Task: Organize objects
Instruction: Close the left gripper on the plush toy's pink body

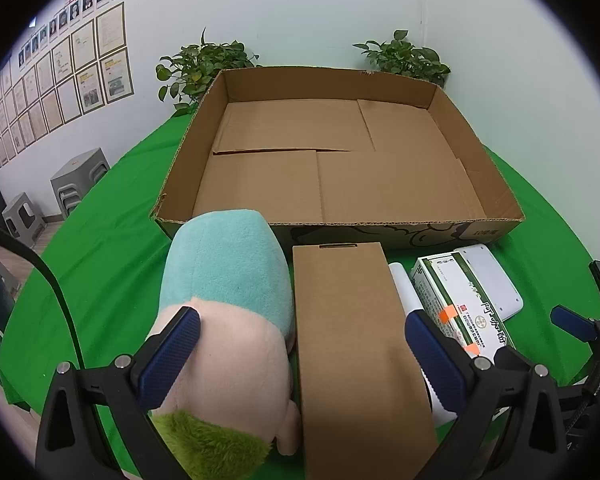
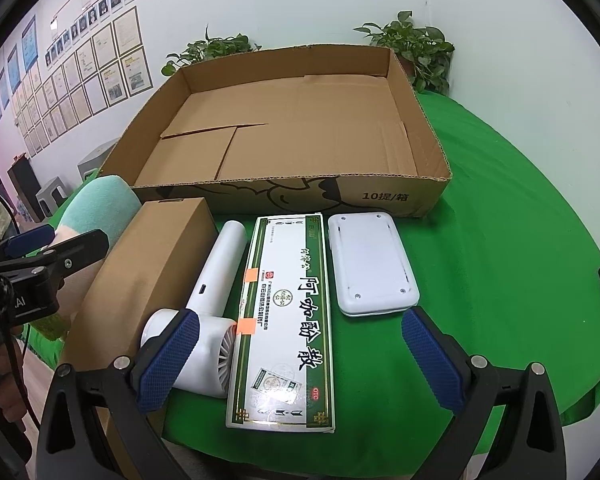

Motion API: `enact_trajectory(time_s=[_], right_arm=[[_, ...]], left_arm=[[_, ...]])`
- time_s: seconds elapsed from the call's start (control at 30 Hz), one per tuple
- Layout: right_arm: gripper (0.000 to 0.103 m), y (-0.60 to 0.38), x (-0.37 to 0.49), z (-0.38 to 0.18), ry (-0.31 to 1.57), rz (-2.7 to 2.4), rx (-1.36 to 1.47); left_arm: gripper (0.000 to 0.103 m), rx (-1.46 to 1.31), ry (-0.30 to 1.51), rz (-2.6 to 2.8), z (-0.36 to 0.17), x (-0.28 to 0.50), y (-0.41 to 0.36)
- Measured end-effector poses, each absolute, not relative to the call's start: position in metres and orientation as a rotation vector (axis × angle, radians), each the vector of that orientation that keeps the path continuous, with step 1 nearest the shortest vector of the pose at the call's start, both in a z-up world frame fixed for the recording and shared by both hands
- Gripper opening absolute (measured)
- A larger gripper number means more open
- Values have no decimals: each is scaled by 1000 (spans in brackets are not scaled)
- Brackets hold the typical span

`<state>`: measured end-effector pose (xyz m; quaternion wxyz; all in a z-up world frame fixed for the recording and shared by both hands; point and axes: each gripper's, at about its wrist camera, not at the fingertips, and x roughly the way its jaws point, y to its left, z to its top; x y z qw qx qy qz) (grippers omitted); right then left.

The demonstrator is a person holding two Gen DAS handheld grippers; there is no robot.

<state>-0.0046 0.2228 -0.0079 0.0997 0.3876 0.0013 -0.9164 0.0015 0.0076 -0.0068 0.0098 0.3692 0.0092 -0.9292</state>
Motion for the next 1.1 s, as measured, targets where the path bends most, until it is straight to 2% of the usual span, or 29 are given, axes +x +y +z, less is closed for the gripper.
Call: enact_trajectory(time_s=[1.1], right_arm=[[101, 225, -7, -14, -20, -2710, 1186]], left_arm=[[101, 1148, 61, -2909, -3, 3, 2]])
